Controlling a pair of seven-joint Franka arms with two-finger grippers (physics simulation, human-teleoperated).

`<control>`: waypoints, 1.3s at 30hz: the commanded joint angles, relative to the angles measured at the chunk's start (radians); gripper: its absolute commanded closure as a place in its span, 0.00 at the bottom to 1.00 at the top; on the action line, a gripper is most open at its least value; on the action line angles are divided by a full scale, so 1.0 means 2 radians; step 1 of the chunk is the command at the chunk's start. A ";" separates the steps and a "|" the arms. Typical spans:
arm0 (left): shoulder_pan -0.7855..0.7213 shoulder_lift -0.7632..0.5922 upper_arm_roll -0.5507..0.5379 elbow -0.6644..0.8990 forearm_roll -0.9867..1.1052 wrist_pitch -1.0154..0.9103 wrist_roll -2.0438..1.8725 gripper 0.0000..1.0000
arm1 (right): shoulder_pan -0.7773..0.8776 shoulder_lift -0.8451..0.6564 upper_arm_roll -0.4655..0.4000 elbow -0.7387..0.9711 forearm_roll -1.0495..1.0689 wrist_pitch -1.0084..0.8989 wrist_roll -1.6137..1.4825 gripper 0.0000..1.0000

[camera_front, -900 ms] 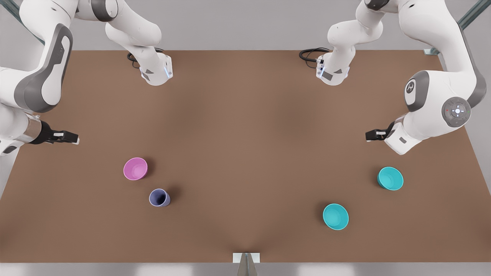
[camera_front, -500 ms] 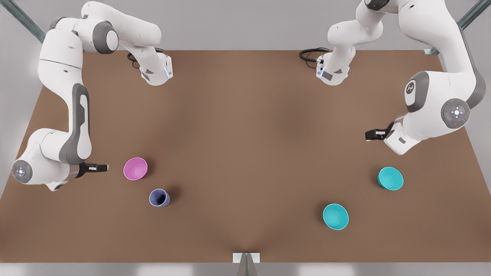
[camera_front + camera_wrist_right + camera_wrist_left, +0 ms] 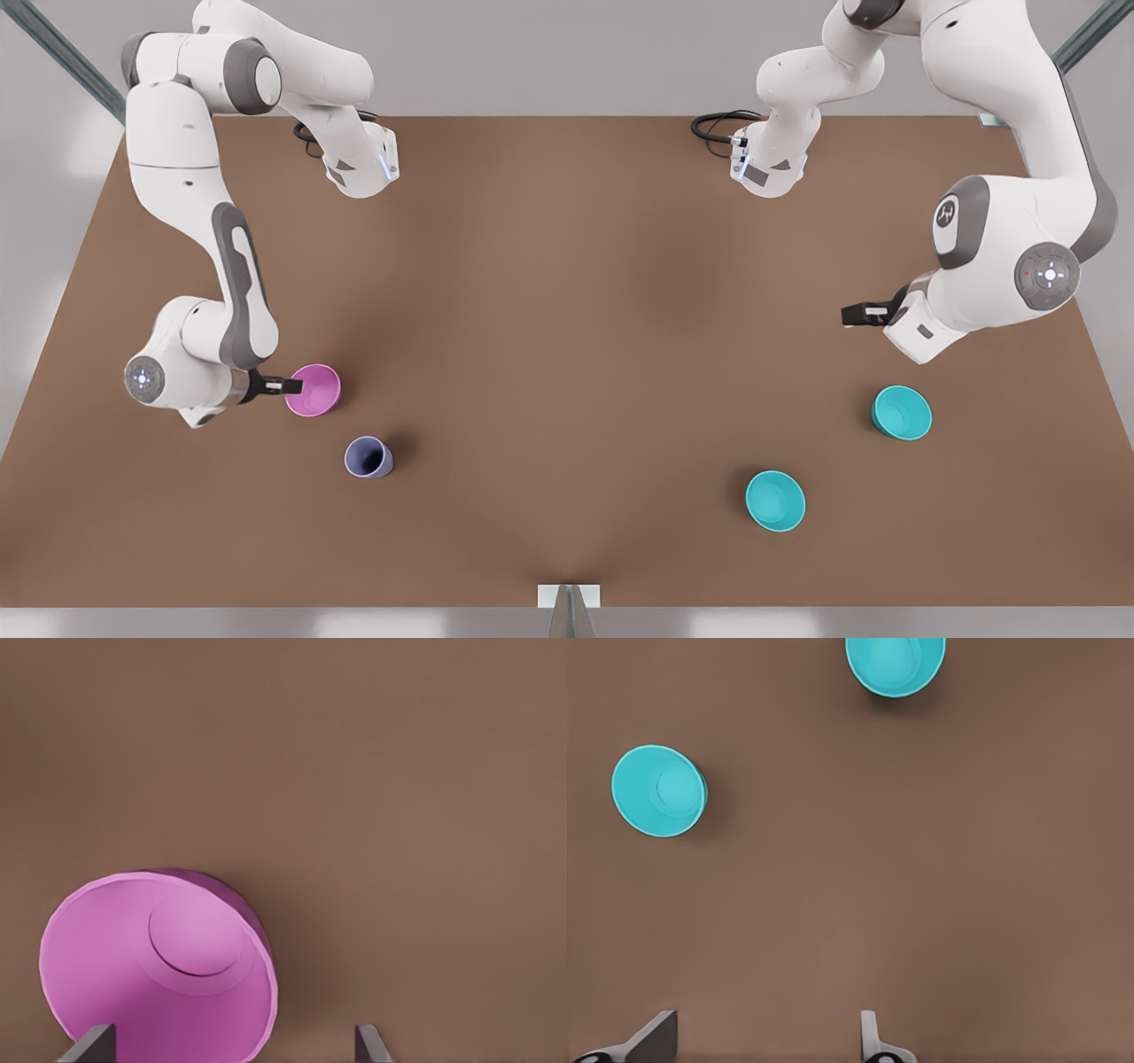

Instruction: Stack the blue bowl on the pink bowl

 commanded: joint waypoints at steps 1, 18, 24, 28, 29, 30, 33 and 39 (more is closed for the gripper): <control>0.000 0.000 0.000 0.000 0.000 -0.001 0.000 0.00 | 0.000 -0.001 0.000 -0.011 0.001 0.043 0.016 0.00; 0.002 0.005 0.000 0.000 0.000 -0.001 0.000 0.00 | -0.001 0.029 0.001 -0.044 0.022 0.083 0.008 0.79; 0.002 0.005 0.000 0.000 0.001 -0.001 0.000 0.00 | 0.002 0.008 0.010 0.067 0.041 -0.123 0.015 0.79; 0.002 0.008 0.000 0.000 0.000 -0.001 0.000 0.00 | 0.026 -0.006 0.025 0.289 0.081 -0.329 0.033 0.79; 0.002 0.008 0.000 0.000 0.001 -0.001 0.000 0.00 | 0.048 -0.016 0.025 0.327 0.083 -0.345 0.054 0.79; 0.002 0.008 0.000 0.000 0.001 -0.001 -0.001 0.00 | 0.080 -0.014 0.027 0.353 0.105 -0.326 0.095 0.79; 0.002 0.008 0.000 0.000 0.001 0.000 0.000 0.00 | 0.232 0.027 0.027 0.357 0.109 -0.153 0.290 0.79; 0.002 0.009 0.000 0.000 0.000 -0.001 0.000 0.00 | 0.411 0.139 0.027 0.358 0.107 0.100 0.498 0.79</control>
